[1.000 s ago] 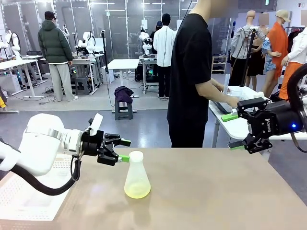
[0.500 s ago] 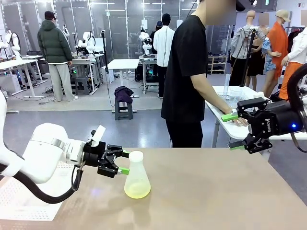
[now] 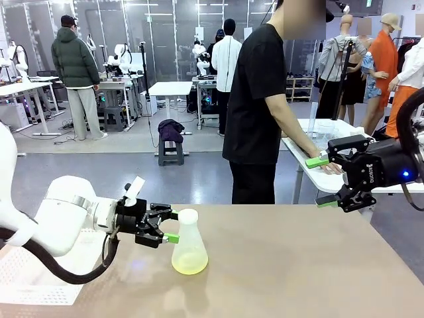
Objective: Prepare the solutions needed for the experiment.
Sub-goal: When the human places the Big flask in the center of the table, pick up the Big flask and place it in the left Organizing basket.
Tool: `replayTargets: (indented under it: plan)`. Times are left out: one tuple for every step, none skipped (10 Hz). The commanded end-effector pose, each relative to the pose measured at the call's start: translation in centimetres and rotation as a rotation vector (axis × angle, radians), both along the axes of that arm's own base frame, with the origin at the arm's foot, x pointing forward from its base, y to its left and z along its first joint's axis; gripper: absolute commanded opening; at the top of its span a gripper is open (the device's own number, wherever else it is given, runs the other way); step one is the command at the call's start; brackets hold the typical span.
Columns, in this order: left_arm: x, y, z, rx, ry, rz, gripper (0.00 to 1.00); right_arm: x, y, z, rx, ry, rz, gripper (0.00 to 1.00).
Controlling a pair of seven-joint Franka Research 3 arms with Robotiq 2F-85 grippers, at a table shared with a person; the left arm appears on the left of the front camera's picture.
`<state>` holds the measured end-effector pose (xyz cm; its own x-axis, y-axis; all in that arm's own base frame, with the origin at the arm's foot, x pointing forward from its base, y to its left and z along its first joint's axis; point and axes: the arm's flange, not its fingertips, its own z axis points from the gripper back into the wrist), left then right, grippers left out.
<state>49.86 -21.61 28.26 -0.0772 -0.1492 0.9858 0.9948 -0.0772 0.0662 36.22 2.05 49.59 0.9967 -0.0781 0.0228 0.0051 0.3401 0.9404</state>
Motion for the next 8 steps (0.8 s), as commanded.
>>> replayTargets:
  plan:
    - [0.8, 0.1, -0.6, -0.047, -0.001, -0.006, 1.0, -0.1, 0.0, 0.1, 0.015, -0.009, 0.0, 1.0]
    - [0.9, 0.1, -0.8, -0.058, 0.009, -0.008, 1.0, -0.1, 0.0, 0.1, 0.015, -0.009, 0.0, 1.0]
    - [1.0, 0.0, -0.9, -0.061, 0.014, -0.009, 1.0, -0.1, 0.0, 0.1, 0.015, -0.009, 0.0, 1.0]
    - [1.1, -0.3, -0.9, -0.068, 0.016, -0.014, 1.0, -0.1, 0.0, 0.1, 0.015, -0.009, 0.0, 1.0]
    - [1.4, -0.7, -1.1, -0.085, 0.032, -0.011, 1.0, -0.1, 0.0, 0.1, 0.015, -0.009, 0.0, 1.0]
    - [1.8, -1.2, -1.3, -0.105, 0.041, -0.019, 1.0, -0.1, 0.0, 0.1, 0.015, -0.009, 0.0, 1.0]
    - [2.0, -1.7, -1.5, -0.108, 0.052, -0.023, 1.0, -0.1, 0.0, 0.1, 0.015, -0.009, 0.0, 1.0]
    - [2.2, -2.4, -1.6, -0.113, 0.057, -0.04, 1.0, -0.1, 0.0, 0.1, 0.015, -0.009, 0.0, 1.0]
